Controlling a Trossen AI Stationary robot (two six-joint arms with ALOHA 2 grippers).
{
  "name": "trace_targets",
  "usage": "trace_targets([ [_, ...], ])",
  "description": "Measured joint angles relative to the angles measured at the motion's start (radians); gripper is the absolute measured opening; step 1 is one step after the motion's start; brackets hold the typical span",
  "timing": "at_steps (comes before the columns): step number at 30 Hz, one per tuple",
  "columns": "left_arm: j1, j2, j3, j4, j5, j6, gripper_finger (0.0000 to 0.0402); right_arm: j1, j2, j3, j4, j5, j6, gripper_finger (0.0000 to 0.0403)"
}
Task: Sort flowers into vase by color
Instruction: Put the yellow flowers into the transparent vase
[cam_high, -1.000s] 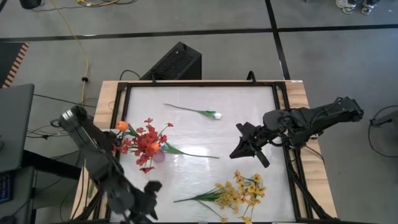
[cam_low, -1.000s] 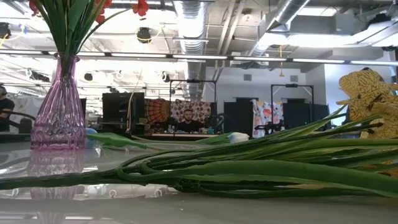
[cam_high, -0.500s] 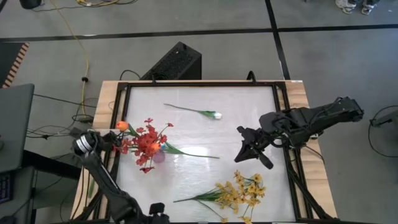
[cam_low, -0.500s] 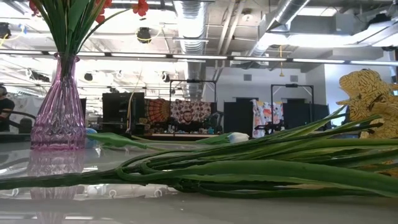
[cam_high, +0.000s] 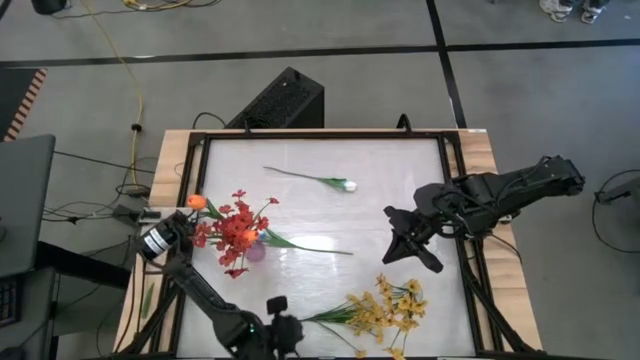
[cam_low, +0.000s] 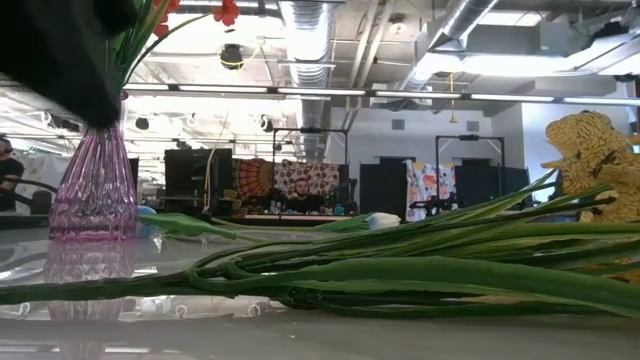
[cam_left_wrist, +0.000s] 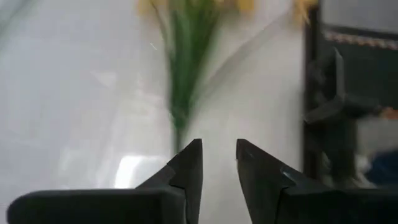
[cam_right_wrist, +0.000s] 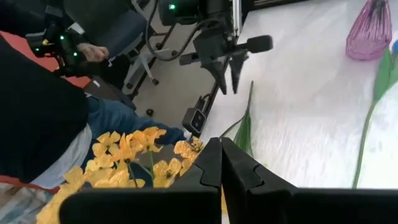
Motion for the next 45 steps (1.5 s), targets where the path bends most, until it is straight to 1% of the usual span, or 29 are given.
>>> trace_targets([
  [2,0.018,-0.001,0.0,-0.018,-0.033,0.003,0.0098,0.001,0.0,0.0,-0.009,-0.001,0.0,0.0026],
  [4,0.035,-0.001,-0.001,-0.043,-0.038,0.003,0.0114,0.007,0.0,0.0,-0.023,-0.001,0.0,0.0026],
  [12,0.085,0.038,-0.001,-0.014,0.064,0.008,0.0167,0.043,0.0,0.0,-0.055,-0.001,-0.02,0.0026],
  [15,0.091,0.065,-0.001,-0.007,0.107,0.002,0.0176,0.055,0.0,0.0,-0.062,-0.001,-0.019,0.0026],
  [19,0.094,0.081,-0.001,-0.017,0.151,-0.006,0.0176,0.068,0.0,0.0,-0.076,0.0,-0.019,0.0026],
  [21,0.094,0.088,0.001,-0.025,0.157,-0.006,0.0166,0.073,0.0,0.0,-0.079,0.0,-0.019,0.0026],
  [23,0.094,0.089,0.001,-0.041,0.168,-0.015,0.0141,0.076,0.0,0.0,-0.079,0.0,-0.019,0.0026],
  [25,0.095,0.089,0.001,-0.055,0.19,-0.019,0.0098,0.078,0.0,0.0,-0.079,0.001,-0.019,0.0026],
  [27,0.097,0.087,0.001,-0.064,0.209,-0.022,0.0043,0.078,0.0,0.0,-0.079,0.001,-0.019,0.0027],
  [28,0.097,0.084,0.001,-0.066,0.215,-0.025,0.0023,0.078,0.0,0.0,-0.079,0.001,-0.019,0.0027],
  [29,0.096,0.082,0.001,-0.067,0.217,-0.026,0.0014,0.078,0.0,0.0,-0.079,0.001,-0.019,0.0027],
  [33,0.087,0.037,-0.003,-0.102,0.192,0.021,0.0005,0.078,0.0,0.0,-0.078,0.001,-0.001,0.0027],
  [35,0.08,-0.015,-0.004,-0.124,0.154,0.069,0.0004,0.078,0.0,0.0,-0.08,0.001,0.019,0.0027],
  [37,0.075,-0.085,-0.002,-0.165,0.143,0.114,0.0003,0.078,0.0,0.0,-0.081,0.001,0.027,0.0027],
  [39,0.071,-0.151,-0.002,-0.186,0.168,0.165,0.0002,0.078,0.0,0.0,-0.079,0.001,0.027,0.0027],
  [42,0.059,-0.255,-0.002,-0.202,0.239,0.243,0.0002,0.076,0.0,0.0,-0.068,0.001,0.027,0.0027],
  [45,0.046,-0.369,-0.001,-0.206,0.279,0.267,0.0001,0.066,0.0,0.0,-0.055,0.002,0.027,0.0027],
])
